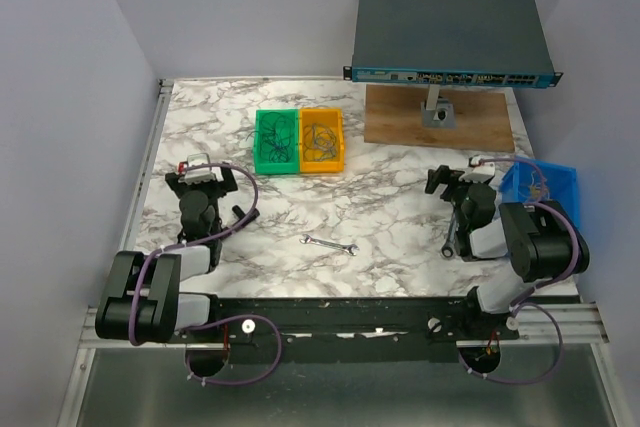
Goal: Untangle the cables
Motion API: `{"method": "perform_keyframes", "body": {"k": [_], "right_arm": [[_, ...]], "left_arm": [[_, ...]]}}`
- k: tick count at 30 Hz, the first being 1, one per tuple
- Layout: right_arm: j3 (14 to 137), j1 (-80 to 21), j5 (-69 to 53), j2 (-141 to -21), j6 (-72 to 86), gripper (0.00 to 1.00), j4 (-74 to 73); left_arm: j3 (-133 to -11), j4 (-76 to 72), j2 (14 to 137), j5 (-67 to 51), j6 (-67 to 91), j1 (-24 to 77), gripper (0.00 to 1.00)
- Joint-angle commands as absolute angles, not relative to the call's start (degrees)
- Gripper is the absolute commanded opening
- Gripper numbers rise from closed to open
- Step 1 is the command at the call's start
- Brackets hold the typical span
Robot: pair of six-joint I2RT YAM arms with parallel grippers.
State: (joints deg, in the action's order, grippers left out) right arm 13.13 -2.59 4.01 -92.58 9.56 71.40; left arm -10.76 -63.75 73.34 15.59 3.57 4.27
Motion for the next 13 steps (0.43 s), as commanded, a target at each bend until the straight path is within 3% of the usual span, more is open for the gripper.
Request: {"method": "perform_keyframes", "body": {"k": [1,13], "right_arm": [[13.6,-3.0,7.9,-92.6,7.5,1.0,74.7],[13.4,-3.0,7.8,-93.0,7.7,1.0,76.2]], "left_arm": [[-12.4,-63.9,73.1,14.7,3.9,3.7,0.99],[-13.2,-63.1,73.5,13.5,3.4,3.4,0.99]]}}
